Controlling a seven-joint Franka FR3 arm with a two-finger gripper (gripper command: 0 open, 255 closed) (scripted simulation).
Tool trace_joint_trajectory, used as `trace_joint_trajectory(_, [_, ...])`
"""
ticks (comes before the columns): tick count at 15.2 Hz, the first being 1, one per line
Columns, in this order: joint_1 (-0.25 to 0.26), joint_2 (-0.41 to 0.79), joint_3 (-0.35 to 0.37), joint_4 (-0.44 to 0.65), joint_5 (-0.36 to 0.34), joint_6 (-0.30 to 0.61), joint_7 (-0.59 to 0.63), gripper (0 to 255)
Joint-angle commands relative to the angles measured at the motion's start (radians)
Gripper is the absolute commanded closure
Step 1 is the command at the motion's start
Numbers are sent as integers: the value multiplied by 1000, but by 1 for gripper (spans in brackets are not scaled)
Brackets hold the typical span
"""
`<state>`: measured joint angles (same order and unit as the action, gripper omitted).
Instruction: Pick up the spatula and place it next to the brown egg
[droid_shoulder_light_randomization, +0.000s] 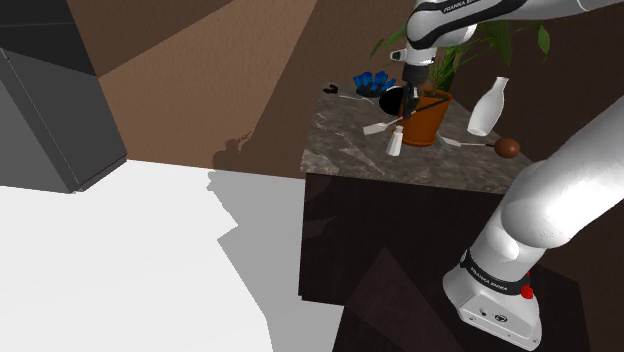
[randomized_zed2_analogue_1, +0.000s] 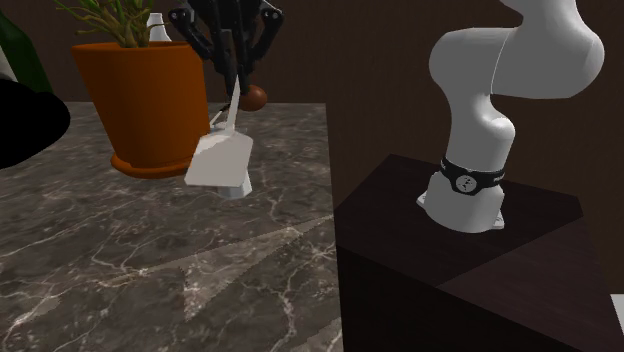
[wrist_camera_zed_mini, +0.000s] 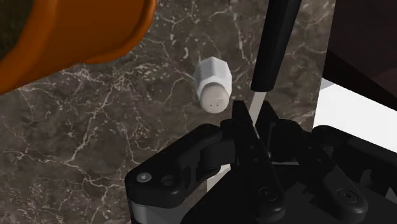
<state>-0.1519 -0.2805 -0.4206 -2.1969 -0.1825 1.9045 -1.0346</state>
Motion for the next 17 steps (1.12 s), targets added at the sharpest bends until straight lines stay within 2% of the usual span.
trace_joint_trajectory(1, [-21,-54,-13,-51,-28,3,-19,255])
trace_joint_trajectory(9, [-127,-221,-97,-165,-137,-23,-143,255])
trace_joint_trajectory(17, [-236,-333,-205,-205,-245,-55,-302,255])
